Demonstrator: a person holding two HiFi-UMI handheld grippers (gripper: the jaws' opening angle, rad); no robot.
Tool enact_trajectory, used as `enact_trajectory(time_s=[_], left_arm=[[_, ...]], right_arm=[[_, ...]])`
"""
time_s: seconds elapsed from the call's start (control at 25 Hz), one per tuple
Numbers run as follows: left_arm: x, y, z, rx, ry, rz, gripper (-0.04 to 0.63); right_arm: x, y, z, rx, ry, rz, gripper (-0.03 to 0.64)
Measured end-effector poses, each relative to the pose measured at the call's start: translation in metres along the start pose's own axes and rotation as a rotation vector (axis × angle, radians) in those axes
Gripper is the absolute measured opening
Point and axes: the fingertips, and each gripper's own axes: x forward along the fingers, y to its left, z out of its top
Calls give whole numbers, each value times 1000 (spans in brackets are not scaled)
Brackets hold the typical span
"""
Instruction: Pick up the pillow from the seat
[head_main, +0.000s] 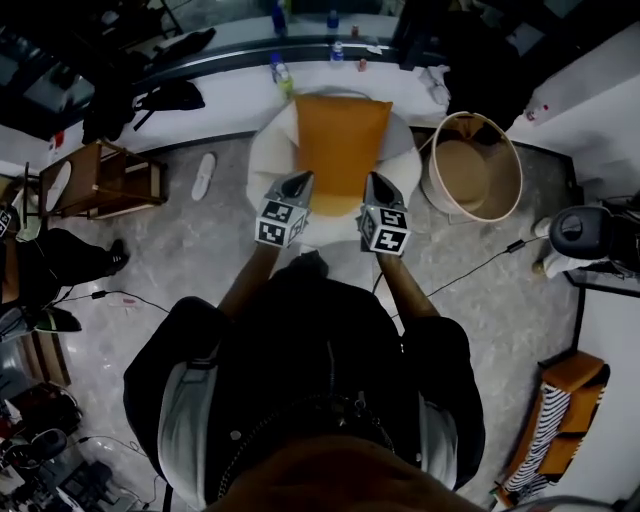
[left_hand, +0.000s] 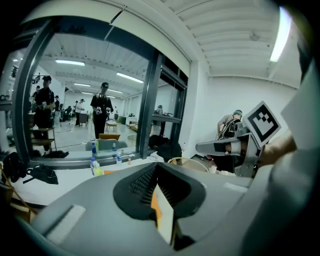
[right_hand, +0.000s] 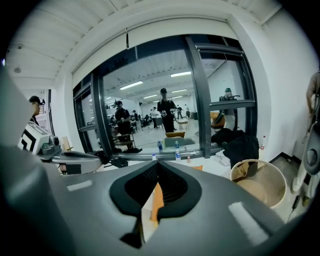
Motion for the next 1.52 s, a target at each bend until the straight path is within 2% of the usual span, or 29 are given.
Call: enact_trajectory(time_s=[0.32,0.56,0.68,0.8,0.96,1.12,1.36,1.52], left_arm=[[43,49,30,-16,-20,10,9],[60,63,26,-37,0,41,9],[69,69,30,-43,-39,38,9],[77,77,27,-46,-40,58,9],[95,88,13,-50,-35,97,9],[120,92,-11,-40,-44,110,29],[169,117,-66,-6,-25,104,54],[198,138,-111,-20,-25,120,60]], right_arm=[[60,-17,46,-5,-17,-17,2],[82,-35,45,-47,26,-17,3],[97,-41,45,-41,17,7,2],[109,-48,46,-20,0,22,2],[127,-63,32,-17,3,38,2],[149,-85,-2,-20,19,48,3],[200,-123,-48,-14,-4,37,3],[233,-151,-81,-17,-24,23,3]])
